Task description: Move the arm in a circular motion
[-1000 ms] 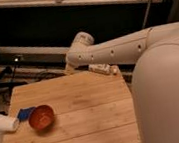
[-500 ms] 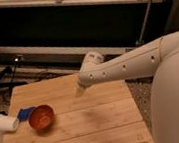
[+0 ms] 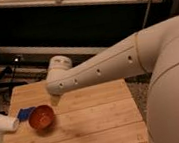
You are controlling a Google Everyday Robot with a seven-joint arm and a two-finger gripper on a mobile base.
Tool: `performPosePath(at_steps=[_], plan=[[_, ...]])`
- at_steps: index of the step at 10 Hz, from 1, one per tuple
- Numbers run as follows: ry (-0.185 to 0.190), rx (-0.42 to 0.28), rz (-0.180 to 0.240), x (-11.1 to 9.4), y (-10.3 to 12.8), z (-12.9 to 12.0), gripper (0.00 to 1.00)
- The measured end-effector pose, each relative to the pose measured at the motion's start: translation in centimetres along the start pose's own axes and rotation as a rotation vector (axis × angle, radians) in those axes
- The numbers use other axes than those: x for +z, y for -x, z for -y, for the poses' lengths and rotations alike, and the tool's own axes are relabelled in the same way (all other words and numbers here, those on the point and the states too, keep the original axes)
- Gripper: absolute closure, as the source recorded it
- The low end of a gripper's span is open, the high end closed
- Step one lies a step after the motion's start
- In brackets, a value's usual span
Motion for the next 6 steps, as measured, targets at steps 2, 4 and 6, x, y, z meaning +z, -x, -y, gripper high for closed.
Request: performPosePath(at_steps=[2, 4, 6], plan=[[-0.058, -0.141, 0.134, -0.6, 8.6, 4.1, 0.2], [-0.149, -0.195, 0.184, -1.3, 11.0, 10.5, 0.2], [-0.253, -0.178, 0.182, -2.5, 9.1, 18.0, 0.2]])
